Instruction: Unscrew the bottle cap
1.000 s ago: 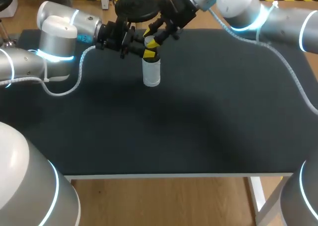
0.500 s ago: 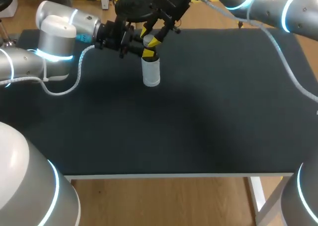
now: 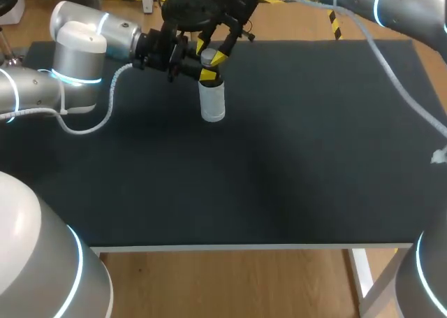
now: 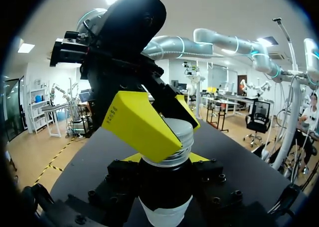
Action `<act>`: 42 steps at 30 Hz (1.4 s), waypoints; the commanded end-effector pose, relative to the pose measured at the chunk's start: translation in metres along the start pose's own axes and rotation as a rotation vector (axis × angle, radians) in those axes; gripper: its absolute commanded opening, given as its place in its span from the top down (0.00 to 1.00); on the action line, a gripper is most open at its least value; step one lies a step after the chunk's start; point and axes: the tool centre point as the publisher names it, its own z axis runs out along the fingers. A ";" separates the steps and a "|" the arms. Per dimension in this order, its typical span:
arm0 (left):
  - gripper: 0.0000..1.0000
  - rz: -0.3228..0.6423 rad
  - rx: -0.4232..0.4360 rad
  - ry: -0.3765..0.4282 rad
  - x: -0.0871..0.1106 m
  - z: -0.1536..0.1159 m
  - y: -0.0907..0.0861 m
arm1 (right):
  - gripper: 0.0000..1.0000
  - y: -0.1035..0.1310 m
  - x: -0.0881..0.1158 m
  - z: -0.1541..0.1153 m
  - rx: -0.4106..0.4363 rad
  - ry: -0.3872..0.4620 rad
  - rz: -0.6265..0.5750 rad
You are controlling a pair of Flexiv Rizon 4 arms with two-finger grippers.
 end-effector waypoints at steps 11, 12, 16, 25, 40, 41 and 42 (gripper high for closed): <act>1.00 0.000 0.000 0.003 -0.001 0.002 -0.001 | 1.00 0.012 -0.002 -0.009 0.081 0.331 -0.069; 1.00 0.000 0.000 0.003 -0.001 0.002 -0.001 | 1.00 0.012 -0.002 -0.010 0.087 0.344 -0.074; 1.00 0.000 0.000 0.003 -0.001 0.002 -0.001 | 1.00 0.011 -0.001 -0.009 0.101 0.384 -0.093; 1.00 0.000 0.000 0.003 -0.001 0.002 -0.001 | 1.00 0.014 0.005 -0.024 0.121 0.351 -0.107; 1.00 0.000 0.000 0.003 -0.001 0.002 -0.001 | 1.00 -0.031 0.057 -0.067 0.029 0.027 0.073; 1.00 0.000 0.000 0.003 -0.001 0.002 -0.001 | 1.00 -0.037 0.063 -0.069 0.020 0.003 0.092; 1.00 0.000 0.000 0.003 -0.001 0.002 -0.001 | 1.00 -0.041 0.070 -0.069 0.015 -0.019 0.106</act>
